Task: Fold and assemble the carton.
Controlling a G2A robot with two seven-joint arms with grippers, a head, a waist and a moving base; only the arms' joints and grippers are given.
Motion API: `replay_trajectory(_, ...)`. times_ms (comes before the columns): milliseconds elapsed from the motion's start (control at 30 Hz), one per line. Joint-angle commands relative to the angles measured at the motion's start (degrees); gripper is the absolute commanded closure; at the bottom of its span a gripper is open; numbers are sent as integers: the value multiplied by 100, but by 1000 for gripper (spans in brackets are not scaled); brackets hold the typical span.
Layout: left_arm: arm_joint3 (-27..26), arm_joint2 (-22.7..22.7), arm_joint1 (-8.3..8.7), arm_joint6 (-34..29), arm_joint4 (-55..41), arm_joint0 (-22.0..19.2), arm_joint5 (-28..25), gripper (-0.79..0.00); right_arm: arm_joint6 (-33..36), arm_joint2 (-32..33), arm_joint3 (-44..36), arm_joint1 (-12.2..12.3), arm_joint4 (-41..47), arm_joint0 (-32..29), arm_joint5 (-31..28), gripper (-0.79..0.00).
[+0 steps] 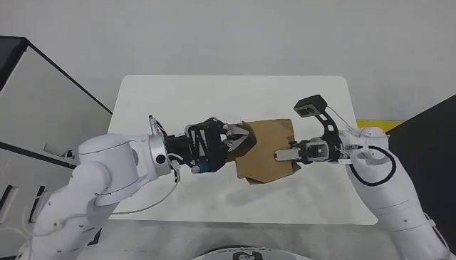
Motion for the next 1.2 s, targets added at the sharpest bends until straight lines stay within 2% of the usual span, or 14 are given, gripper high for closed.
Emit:
replay_trajectory(0, 0, 34, -5, -7, -6, -28, 11, 0, -1, 2, -13, 3, -48, 2, 11, 0)
replay_trajectory(867, 0, 120, -11, -186, -140, -82, -21, 0, -68, -32, 13, 12, -264, 28, 213, 0)
replay_trajectory(1167, 1, 14, -17, -107, -169, -21, 241, 0, -238, 88, 256, -1, 240, -45, 184, 0)
